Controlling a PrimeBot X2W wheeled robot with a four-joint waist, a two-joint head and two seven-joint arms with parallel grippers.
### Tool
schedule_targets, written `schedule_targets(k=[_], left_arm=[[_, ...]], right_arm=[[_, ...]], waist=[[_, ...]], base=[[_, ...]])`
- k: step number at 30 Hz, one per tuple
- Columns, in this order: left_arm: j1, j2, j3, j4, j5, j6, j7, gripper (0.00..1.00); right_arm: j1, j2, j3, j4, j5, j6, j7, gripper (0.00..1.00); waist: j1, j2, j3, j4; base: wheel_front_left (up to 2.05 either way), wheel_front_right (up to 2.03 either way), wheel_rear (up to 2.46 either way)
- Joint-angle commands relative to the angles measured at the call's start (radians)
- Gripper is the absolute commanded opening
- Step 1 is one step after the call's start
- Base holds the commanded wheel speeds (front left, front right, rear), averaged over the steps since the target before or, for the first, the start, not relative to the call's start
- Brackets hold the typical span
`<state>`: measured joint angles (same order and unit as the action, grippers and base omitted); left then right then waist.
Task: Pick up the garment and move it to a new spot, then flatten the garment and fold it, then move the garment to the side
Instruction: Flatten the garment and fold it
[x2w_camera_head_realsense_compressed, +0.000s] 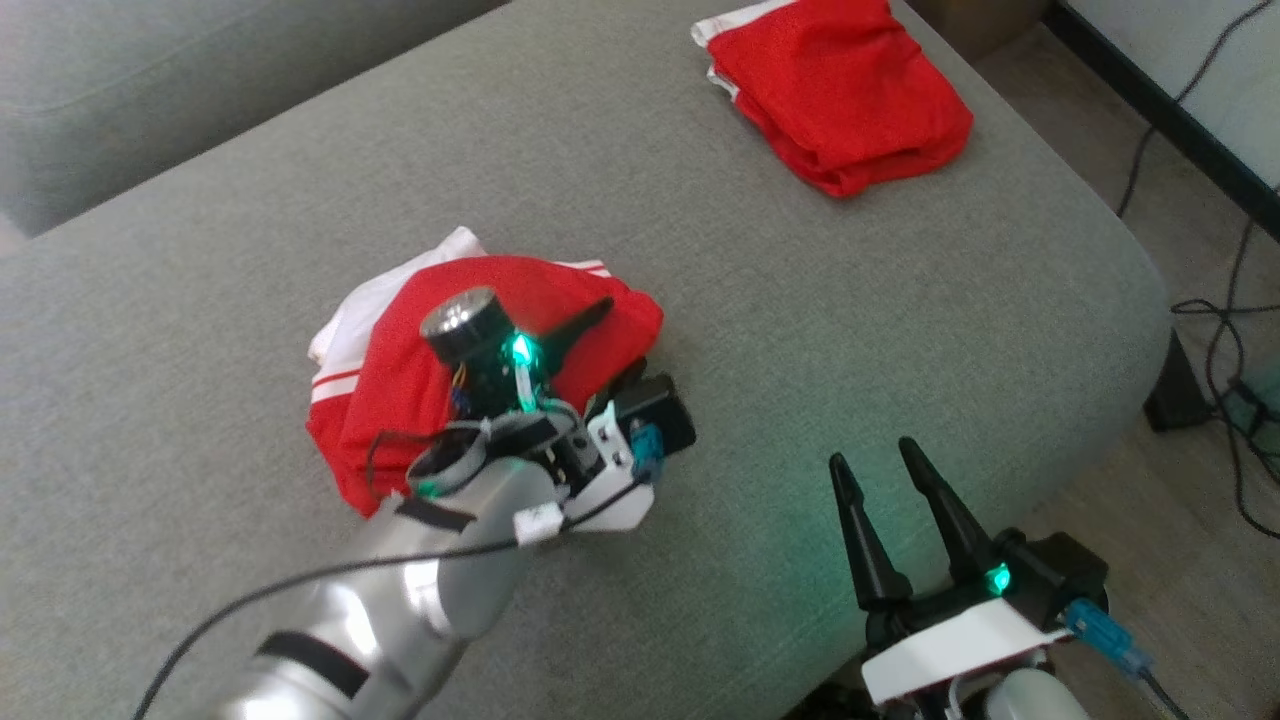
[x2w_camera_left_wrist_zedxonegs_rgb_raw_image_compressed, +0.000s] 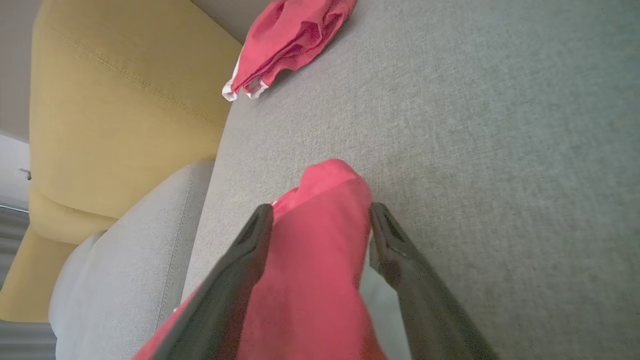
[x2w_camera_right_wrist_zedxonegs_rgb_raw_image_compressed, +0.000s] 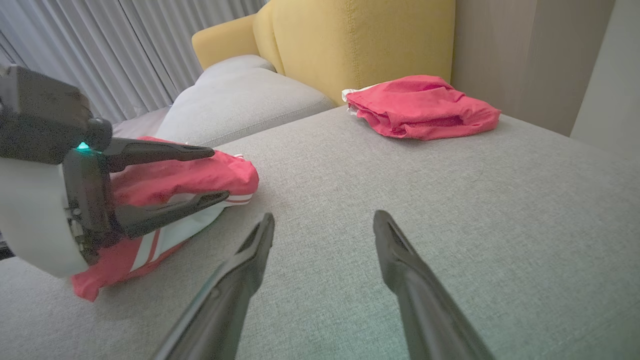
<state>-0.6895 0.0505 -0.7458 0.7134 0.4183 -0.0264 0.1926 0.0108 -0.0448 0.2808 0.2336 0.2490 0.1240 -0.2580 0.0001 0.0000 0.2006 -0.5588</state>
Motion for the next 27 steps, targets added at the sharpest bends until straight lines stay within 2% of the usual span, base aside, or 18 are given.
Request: schedule_targets(k=[1, 5, 6, 7, 8, 12, 17, 19, 22, 27], left_arm=[[-0.054, 0.000, 0.015, -0.022, -0.006, 0.006, 0.009, 1.00], [-0.095, 0.000, -0.018, 0.023, -0.038, -0.014, 0.056, 1.00], [-0.102, 0.000, -0.025, 0.031, -0.050, -0.019, 0.059, 0.88], [-0.108, 0.000, -0.033, 0.033, -0.060, -0.017, 0.046, 0.22], [-0.112, 0.000, -0.039, 0.033, -0.072, -0.014, 0.024, 0.00], [-0.135, 0.000, -0.047, -0.028, -0.185, 0.023, -0.104, 0.00], [-0.210, 0.000, 0.002, -0.163, -0.475, 0.071, -0.229, 0.00], [-0.268, 0.000, 0.021, -0.218, -0.597, 0.080, -0.284, 0.00], [-0.382, 0.000, 0.047, -0.235, -0.715, 0.085, -0.337, 0.00], [-0.495, 0.000, 0.126, -0.229, -0.841, 0.106, -0.416, 0.00]], right_arm=[[-0.035, -0.005, 0.024, -0.032, 0.006, 0.007, -0.004, 1.00], [-0.036, -0.005, 0.024, -0.034, 0.015, 0.007, -0.004, 1.00], [-0.036, -0.005, 0.024, -0.036, 0.016, 0.007, -0.004, 1.00], [-0.036, -0.005, 0.024, -0.039, 0.019, 0.007, -0.004, 1.00], [-0.035, -0.005, 0.022, -0.041, 0.021, 0.007, -0.004, 1.00], [-0.027, -0.005, 0.019, -0.041, 0.023, 0.007, -0.004, 1.00], [-0.019, -0.005, 0.034, -0.030, 0.022, 0.007, -0.004, 1.00], [-0.012, -0.005, 0.031, -0.027, 0.019, 0.007, -0.004, 1.00], [-0.007, -0.005, 0.032, -0.031, 0.025, 0.007, -0.004, 1.00], [-0.012, -0.005, 0.025, -0.040, 0.031, 0.007, -0.004, 1.00]], waist=[[-0.0001, 0.0000, 0.010, -0.007], [-0.0001, 0.0000, 0.019, -0.010], [-0.0001, 0.0000, 0.020, -0.011], [-0.0001, 0.0000, 0.021, -0.011], [-0.0001, 0.0000, 0.019, -0.011], [-0.0001, 0.0000, -0.004, -0.011], [-0.0001, 0.0000, -0.054, 0.005], [-0.0001, 0.0000, -0.069, 0.035], [-0.0001, 0.0000, -0.080, 0.087], [-0.0001, 0.0000, -0.082, 0.162]], base=[[0.00, 0.00, 0.00], [0.00, 0.00, 0.00], [0.00, 0.00, 0.00], [0.00, 0.00, 0.00], [0.00, 0.00, 0.00], [0.00, 0.00, 0.00], [0.00, 0.00, 0.00], [0.00, 0.00, 0.00], [0.00, 0.00, 0.00], [0.00, 0.00, 0.00]])
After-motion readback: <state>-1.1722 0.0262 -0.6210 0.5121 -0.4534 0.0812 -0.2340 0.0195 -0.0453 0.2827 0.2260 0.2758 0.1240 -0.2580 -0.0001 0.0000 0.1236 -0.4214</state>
